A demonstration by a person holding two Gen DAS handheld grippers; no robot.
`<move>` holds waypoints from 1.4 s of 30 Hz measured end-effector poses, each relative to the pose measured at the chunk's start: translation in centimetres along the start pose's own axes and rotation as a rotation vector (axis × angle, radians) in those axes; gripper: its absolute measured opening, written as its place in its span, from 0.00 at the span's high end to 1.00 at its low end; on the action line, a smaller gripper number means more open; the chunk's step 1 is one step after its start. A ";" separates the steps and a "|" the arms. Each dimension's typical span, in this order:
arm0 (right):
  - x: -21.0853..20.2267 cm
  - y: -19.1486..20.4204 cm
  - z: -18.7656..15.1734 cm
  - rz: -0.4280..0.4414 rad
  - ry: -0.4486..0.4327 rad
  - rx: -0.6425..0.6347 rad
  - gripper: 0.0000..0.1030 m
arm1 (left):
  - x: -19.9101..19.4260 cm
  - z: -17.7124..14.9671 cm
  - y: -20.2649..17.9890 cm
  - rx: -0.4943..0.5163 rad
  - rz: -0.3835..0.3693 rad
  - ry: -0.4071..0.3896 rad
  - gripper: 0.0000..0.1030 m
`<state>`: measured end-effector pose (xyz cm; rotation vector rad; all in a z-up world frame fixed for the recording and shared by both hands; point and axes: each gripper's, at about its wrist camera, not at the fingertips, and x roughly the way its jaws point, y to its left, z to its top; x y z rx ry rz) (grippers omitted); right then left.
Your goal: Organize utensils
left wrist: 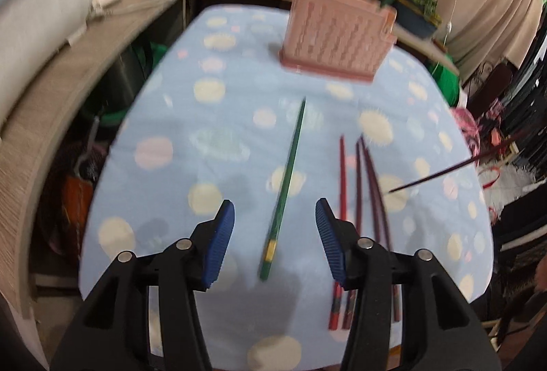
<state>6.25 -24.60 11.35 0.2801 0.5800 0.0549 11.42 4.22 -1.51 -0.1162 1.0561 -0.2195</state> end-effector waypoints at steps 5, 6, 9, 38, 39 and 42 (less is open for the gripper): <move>-0.2 0.2 -0.2 -0.005 0.000 -0.004 0.93 | 3.9 -3.0 0.0 0.021 0.017 0.092 0.56; -0.2 0.2 -0.2 -0.007 -0.001 -0.006 0.93 | 4.5 -3.3 -0.1 0.027 0.024 0.103 0.59; -0.3 0.2 -0.3 -0.011 0.000 -0.009 0.93 | 5.0 -3.9 -0.5 0.052 0.035 0.094 0.65; 0.6 0.6 3.0 0.020 -0.033 -0.031 0.93 | -8.2 8.9 -1.7 0.007 -0.055 -0.241 0.93; 0.8 0.7 3.2 0.025 -0.031 -0.029 0.93 | -8.7 9.7 -1.9 0.013 -0.053 -0.260 0.93; 1.4 0.8 4.0 0.037 -0.031 -0.026 0.93 | -9.6 12.0 -2.6 0.030 -0.039 -0.299 0.93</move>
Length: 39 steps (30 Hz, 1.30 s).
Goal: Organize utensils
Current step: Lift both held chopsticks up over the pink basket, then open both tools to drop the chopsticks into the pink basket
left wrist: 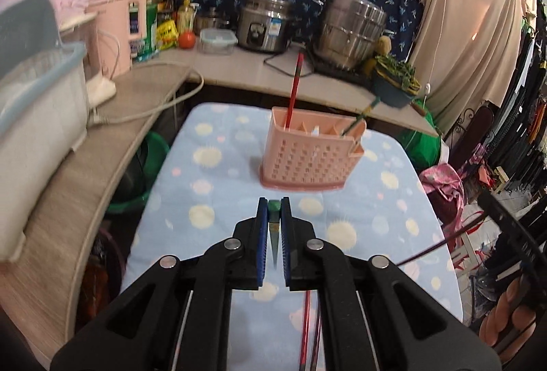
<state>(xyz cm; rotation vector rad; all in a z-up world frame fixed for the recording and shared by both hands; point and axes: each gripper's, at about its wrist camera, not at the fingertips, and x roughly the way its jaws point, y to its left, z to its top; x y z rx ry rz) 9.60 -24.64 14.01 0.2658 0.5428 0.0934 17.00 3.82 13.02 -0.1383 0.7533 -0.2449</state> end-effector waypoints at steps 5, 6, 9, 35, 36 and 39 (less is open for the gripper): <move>0.5 -0.1 2.5 0.013 -0.041 0.002 0.93 | -0.2 3.5 -0.7 0.008 -0.012 -0.047 0.93; 0.6 -0.1 3.1 0.018 -0.050 0.005 0.93 | -0.3 4.2 -0.8 0.008 -0.015 -0.057 0.93; 1.1 -0.2 5.8 0.040 -0.089 0.022 0.93 | -1.0 7.0 -1.4 0.003 -0.034 -0.102 0.93; 16.7 0.6 14.8 0.015 -0.099 0.079 0.93 | 9.3 17.5 -3.7 0.046 0.002 -0.177 0.93; 17.2 0.4 14.5 0.013 -0.085 0.082 0.93 | 10.0 17.2 -3.5 0.044 0.002 -0.163 0.93; 18.4 0.0 13.6 0.018 -0.045 0.091 0.92 | 11.4 16.3 -3.1 0.045 0.014 -0.135 0.93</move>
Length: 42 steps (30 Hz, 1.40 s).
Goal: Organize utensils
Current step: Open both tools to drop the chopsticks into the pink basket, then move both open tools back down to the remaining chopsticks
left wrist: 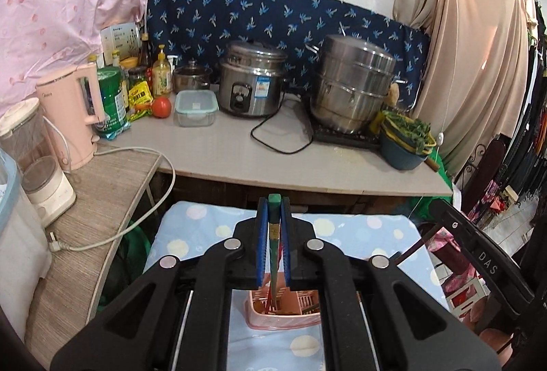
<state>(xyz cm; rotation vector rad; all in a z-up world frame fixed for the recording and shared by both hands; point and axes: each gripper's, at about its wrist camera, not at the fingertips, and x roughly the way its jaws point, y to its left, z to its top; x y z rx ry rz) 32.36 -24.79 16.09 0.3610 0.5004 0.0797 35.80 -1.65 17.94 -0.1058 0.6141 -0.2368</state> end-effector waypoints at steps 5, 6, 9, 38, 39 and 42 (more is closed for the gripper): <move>-0.6 -0.3 -0.2 0.002 -0.007 0.014 0.86 | 0.2 -0.8 0.5 -0.017 0.020 0.017 0.71; -0.8 -0.3 -0.2 0.004 -0.008 0.016 0.84 | -0.1 -0.8 0.7 -0.025 0.034 0.004 0.56; -1.8 -0.1 -0.2 0.008 -0.017 0.012 0.79 | -0.7 -0.9 0.7 -0.015 0.069 -0.023 0.52; -13.6 -2.1 -13.5 -0.066 0.126 -0.085 0.67 | -9.3 -14.1 0.9 0.020 0.166 0.042 0.51; -13.8 -2.2 -14.0 -0.067 0.132 -0.085 0.67 | -9.6 -14.7 0.9 0.020 0.169 0.048 0.51; -14.6 -2.2 -15.8 -0.071 0.153 -0.094 0.67 | -10.4 -16.3 1.0 0.017 0.177 0.059 0.51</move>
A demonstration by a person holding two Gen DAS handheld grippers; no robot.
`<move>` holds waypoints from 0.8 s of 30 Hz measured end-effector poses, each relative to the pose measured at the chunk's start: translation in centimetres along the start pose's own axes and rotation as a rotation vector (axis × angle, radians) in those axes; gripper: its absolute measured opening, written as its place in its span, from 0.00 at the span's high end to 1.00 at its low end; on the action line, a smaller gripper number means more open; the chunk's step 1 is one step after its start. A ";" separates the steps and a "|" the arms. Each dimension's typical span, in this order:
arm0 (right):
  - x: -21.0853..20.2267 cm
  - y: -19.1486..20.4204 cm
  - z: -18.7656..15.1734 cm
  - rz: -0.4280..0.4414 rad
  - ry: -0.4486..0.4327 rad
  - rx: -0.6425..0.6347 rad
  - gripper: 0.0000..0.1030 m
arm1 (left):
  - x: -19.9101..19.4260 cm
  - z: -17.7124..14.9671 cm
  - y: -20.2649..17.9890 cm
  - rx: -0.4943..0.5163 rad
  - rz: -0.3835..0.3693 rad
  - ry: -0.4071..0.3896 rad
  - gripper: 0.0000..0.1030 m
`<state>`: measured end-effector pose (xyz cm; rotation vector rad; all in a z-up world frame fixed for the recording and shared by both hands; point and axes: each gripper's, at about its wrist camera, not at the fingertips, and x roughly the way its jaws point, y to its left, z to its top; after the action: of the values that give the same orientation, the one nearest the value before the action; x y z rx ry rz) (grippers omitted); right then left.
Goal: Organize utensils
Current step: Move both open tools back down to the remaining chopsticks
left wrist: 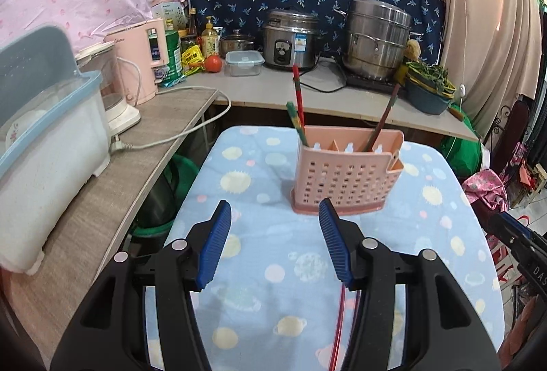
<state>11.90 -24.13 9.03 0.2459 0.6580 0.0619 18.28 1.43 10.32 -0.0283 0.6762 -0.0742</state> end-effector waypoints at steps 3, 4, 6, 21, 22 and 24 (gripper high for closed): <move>-0.4 0.1 -1.8 -0.013 0.020 -0.013 0.67 | -0.5 -1.4 0.2 -0.007 0.000 0.017 0.51; -0.5 0.0 -2.4 -0.017 0.026 -0.015 0.67 | -0.6 -2.0 0.3 -0.007 0.003 0.023 0.51; -0.7 -0.1 -3.5 -0.019 0.043 -0.015 0.67 | -0.8 -2.7 0.2 -0.003 0.009 0.032 0.50; -1.6 0.6 -10.4 -0.070 0.128 -0.084 0.67 | -1.4 -8.5 0.1 0.009 0.016 0.117 0.37; -1.5 0.7 -11.1 -0.066 0.139 -0.087 0.66 | -1.5 -9.0 0.1 0.011 0.018 0.124 0.37; -1.3 0.8 -12.4 -0.054 0.165 -0.086 0.60 | -1.5 -10.0 0.1 0.020 0.020 0.142 0.34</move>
<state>3.27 -20.95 0.58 0.1410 0.8235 0.0586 10.88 1.63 3.44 0.0031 0.8173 -0.0638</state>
